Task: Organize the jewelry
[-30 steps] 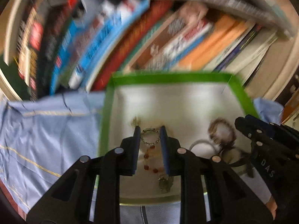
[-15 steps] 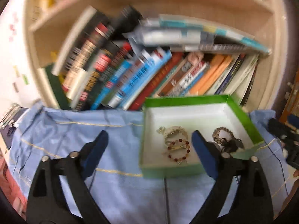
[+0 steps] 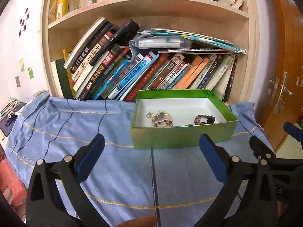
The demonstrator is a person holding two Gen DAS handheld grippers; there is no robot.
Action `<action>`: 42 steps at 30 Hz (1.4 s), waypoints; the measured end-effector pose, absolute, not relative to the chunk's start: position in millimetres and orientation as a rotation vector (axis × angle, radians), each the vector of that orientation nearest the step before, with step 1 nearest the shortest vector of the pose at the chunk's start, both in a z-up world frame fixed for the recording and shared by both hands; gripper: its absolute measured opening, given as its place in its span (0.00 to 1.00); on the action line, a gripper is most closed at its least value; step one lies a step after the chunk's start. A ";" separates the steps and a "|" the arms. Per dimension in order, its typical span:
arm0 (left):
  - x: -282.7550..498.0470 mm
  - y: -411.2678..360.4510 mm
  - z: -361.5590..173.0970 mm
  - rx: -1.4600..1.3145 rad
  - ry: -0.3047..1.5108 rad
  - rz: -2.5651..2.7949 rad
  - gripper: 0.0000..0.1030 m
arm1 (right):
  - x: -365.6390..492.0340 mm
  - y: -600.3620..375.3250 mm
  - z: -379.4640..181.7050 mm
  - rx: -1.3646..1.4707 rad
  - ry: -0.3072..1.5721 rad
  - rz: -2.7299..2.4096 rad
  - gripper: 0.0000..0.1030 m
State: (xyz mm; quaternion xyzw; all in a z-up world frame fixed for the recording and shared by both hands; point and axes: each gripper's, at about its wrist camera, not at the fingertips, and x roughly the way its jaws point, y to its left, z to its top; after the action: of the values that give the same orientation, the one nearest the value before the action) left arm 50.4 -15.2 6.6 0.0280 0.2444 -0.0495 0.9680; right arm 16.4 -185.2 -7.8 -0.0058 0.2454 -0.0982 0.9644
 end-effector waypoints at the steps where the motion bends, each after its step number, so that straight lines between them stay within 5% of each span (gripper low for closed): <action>1: 49.5 -14.3 6.8 0.054 0.494 -0.100 0.96 | 15.2 -185.3 -6.6 -0.002 0.492 -0.193 0.97; 42: 44.9 -14.8 8.8 0.088 0.494 -0.081 0.96 | 4.2 -190.5 -0.1 0.052 0.473 -0.183 0.97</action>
State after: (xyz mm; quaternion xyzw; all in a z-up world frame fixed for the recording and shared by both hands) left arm 44.9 -14.8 8.8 0.0437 0.2443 -0.0399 0.9679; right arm 4.2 -190.5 -0.1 0.0257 0.2341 -0.0903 0.9677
